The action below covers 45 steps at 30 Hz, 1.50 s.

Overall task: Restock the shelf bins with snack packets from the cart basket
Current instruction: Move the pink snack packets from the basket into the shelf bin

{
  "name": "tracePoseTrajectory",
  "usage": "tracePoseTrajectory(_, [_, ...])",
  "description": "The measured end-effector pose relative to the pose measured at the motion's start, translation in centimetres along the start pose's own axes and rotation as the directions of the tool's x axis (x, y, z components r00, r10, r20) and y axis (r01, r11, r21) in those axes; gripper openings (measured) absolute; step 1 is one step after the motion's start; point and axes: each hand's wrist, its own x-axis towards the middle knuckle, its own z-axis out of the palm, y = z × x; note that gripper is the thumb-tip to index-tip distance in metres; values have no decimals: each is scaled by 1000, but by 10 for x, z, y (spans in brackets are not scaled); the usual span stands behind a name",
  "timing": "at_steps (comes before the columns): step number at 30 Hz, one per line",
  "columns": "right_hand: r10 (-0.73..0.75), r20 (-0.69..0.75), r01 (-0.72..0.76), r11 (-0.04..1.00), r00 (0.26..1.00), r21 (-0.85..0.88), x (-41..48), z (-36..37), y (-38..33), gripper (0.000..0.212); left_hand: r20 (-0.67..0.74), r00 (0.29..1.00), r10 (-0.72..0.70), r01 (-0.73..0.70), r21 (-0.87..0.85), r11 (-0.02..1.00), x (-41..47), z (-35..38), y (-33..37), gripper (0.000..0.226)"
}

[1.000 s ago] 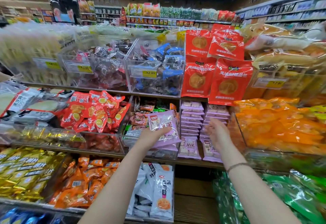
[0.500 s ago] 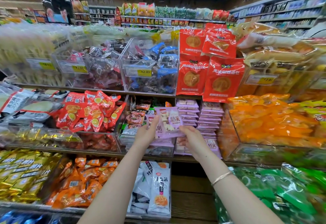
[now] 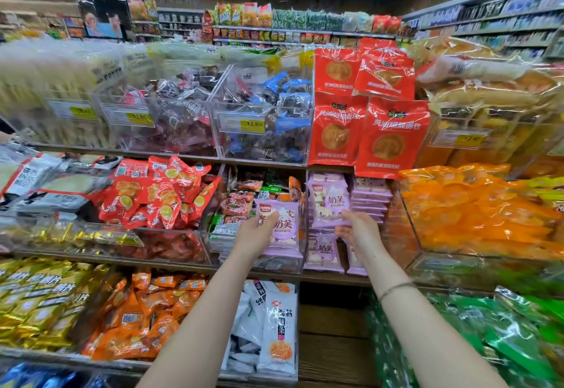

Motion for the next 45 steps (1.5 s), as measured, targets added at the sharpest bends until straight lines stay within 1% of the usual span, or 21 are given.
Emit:
tracePoseTrajectory(6, [160,-70,-158,986,985,44,-15,-27,68,41,17,1000,-5,5,1,1000,-3,-1,1,51])
tracePoseTrajectory(8, [200,-61,-199,980,978,27,-8,-26,74,43,25,1000,-4,4,0,1000,-2,-1,0,27])
tracePoseTrajectory(9, [211,-54,-211,977,976,11,-4,-23,75,42,24,1000,-10,10,-14,1000,-1,0,-1,26])
tracePoseTrajectory(11, [222,-62,-227,969,973,-95,4,-17,74,38,26,1000,1,-1,-10,1000,-1,0,-1,26])
tracePoseTrajectory(12, [194,-79,-208,945,978,-252,7,-15,74,34,27,1000,17,-16,-11,1000,0,0,-1,36])
tracePoseTrajectory(13, [137,-96,-166,871,986,-463,8,-16,74,33,30,999,19,-18,-19,1000,1,0,-1,51])
tracePoseTrajectory(15, [4,-59,-49,617,998,-786,8,-21,72,37,25,1000,12,-12,-8,1000,1,1,-1,69])
tracePoseTrajectory(16, [-33,-23,-3,520,999,-854,7,-24,71,37,19,1000,16,-16,-4,1000,0,2,0,71])
tracePoseTrajectory(18, [-74,17,48,448,997,-893,1,-30,70,46,5,1000,22,-22,-14,1000,1,3,1,68])
tracePoseTrajectory(20, [-131,66,125,517,989,-847,-13,-30,66,51,-40,998,43,-46,-59,997,1,6,0,65])
tracePoseTrajectory(23, [-123,235,251,716,964,-651,-47,-20,58,33,-70,997,25,-42,-254,966,-5,18,-4,65])
tracePoseTrajectory(26, [-68,363,217,896,929,-387,-77,-9,46,34,-8,999,36,-36,-361,932,-20,45,-3,55])
tracePoseTrajectory(29, [-47,304,111,974,951,-198,-83,-10,38,23,-19,993,115,-117,-190,975,-27,66,-3,53])
tracePoseTrajectory(31, [13,245,-5,999,970,-34,-80,-17,40,15,-15,947,320,-318,65,946,-33,69,2,53])
tracePoseTrajectory(33, [71,175,-88,992,982,89,-73,-31,45,16,13,822,570,-533,371,760,-30,64,3,54])
tracePoseTrajectory(34, [93,131,-110,986,987,125,-68,-39,49,19,18,756,654,-562,531,635,-24,59,1,50])
tracePoseTrajectory(36, [136,45,-141,981,990,134,-58,-58,56,23,68,703,708,-490,767,413,-9,47,-7,40])
tracePoseTrajectory(38, [195,-35,-191,978,980,81,-47,-78,63,25,202,684,701,-467,860,207,2,37,-20,39])
tracePoseTrajectory(39, [227,-72,-224,973,971,53,-41,-86,66,26,257,665,701,-488,860,148,4,35,-25,38])
tracePoseTrajectory(42, [304,-128,-296,952,944,81,-24,-103,77,32,242,609,755,-497,859,125,7,39,-30,36])
tracePoseTrajectory(45, [317,-117,-266,908,941,325,-11,-105,83,38,195,548,814,-495,860,127,9,42,-31,36])
